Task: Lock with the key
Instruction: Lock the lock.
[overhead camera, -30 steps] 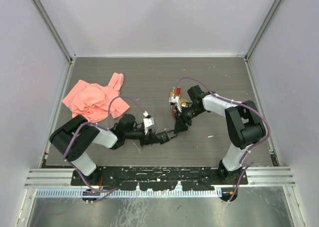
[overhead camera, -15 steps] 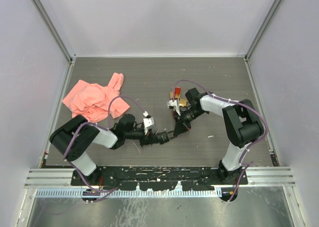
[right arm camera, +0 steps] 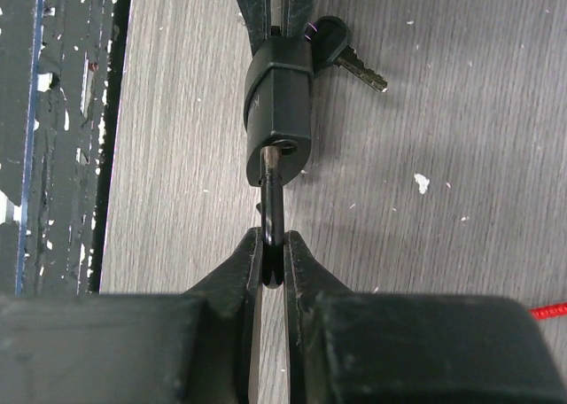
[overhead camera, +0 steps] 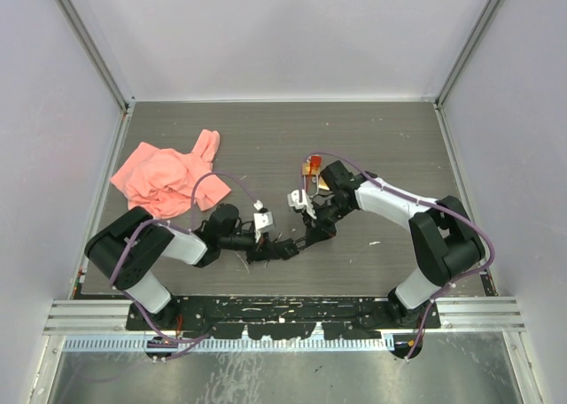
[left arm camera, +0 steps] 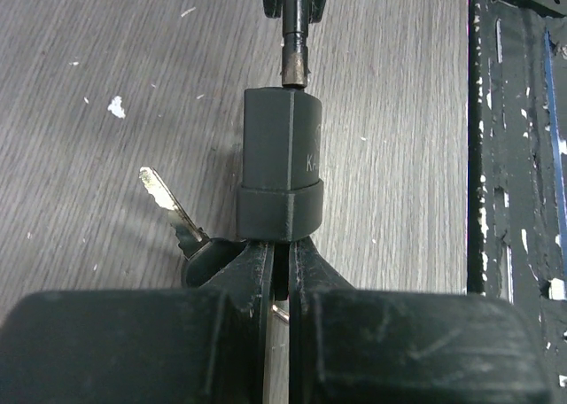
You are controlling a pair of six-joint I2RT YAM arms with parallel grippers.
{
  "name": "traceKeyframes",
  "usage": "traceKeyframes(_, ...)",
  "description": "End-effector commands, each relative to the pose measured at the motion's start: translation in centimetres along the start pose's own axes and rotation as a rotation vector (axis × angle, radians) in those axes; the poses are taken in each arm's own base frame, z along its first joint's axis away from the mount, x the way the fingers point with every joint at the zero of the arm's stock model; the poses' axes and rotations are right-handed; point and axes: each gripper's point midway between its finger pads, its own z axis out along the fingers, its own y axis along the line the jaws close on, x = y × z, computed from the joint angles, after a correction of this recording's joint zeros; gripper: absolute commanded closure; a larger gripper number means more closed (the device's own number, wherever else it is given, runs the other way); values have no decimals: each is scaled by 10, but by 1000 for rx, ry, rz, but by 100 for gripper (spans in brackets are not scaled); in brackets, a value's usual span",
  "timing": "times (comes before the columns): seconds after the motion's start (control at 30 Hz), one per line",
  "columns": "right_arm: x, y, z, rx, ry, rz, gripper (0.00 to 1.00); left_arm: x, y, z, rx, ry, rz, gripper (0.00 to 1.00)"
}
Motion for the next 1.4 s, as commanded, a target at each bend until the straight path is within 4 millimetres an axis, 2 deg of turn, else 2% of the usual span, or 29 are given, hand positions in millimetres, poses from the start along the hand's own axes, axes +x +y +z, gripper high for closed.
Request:
traceKeyframes(0.0, -26, 4, 11, -11, -32, -98, 99, -10, -1, -3, 0, -29, 68, 100)
traceKeyframes(0.27, -33, 3, 22, -11, -23, -81, 99, -16, -4, -3, 11, -43, 84, 100)
traceKeyframes(0.47, -34, -18, 15, 91, -3, -28, 99, -21, -1, -10, -36, -50, 95, 100)
traceKeyframes(0.57, -38, -20, 8, 134, -12, -101, 99, -31, -1, -15, -59, -66, 118, 100)
traceKeyframes(0.73, -60, -12, 0, 153, -67, -309, 99, -39, -3, -20, -52, -51, 149, 100)
traceKeyframes(0.87, -65, -17, 6, 143, -57, -364, 99, -40, -2, -18, -46, -31, 145, 100)
traceKeyframes(0.97, -62, -13, 6, 139, -57, -388, 99, -36, 1, -18, -63, -17, 120, 96)
traceKeyframes(1.03, -57, -14, 4, 149, -47, -382, 99, -34, 1, -19, -67, -16, 102, 87)
traceKeyframes(1.17, -52, -14, -2, 150, -50, -364, 99, -36, 1, -26, -109, -37, 52, 43)
traceKeyframes(1.33, -52, -11, -2, 124, -63, -360, 99, -53, 3, -46, -223, -114, 43, 0)
traceKeyframes(1.37, -53, -11, -2, 121, -65, -361, 99, -55, 5, -49, -250, -128, 41, 2)
